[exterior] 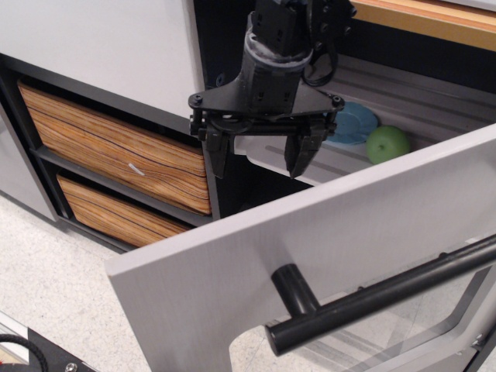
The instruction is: Close oven
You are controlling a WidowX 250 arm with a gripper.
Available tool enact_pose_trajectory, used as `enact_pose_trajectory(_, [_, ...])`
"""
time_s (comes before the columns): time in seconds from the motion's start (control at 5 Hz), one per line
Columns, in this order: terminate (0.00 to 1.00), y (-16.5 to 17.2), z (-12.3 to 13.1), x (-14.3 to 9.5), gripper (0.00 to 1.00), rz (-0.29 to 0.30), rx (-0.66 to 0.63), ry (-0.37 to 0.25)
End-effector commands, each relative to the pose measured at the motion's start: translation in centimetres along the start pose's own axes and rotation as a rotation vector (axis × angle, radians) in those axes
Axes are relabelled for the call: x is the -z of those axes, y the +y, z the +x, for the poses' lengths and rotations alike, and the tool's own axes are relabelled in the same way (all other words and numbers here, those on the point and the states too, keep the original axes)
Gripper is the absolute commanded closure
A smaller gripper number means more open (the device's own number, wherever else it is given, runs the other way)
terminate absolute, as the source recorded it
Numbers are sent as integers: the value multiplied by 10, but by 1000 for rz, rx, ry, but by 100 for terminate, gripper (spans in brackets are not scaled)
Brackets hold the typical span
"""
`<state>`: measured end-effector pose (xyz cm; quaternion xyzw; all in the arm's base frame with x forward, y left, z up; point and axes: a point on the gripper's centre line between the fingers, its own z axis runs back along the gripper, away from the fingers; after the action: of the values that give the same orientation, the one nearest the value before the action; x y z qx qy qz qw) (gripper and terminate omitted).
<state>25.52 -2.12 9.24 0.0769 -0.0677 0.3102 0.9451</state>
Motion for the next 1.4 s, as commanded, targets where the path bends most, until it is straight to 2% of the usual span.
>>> enact_pose_trajectory(0.0, [0,0,0,0,0,0,0,0])
enact_pose_trajectory(0.2, [0,-8,-5,-23,0,-38,-61,52])
enact_pose_trajectory(0.6, [0,-25,-15,-97,0,-119,-166,121])
enact_pose_trajectory(0.8, [0,-26,-35,-136,0,-136,-162,189])
enact_pose_trajectory(1.0, [0,-29,-57,-154,0,-156,-147,267])
enact_pose_trajectory(1.2, [0,-37,-79,-155,0,-149,-149,332])
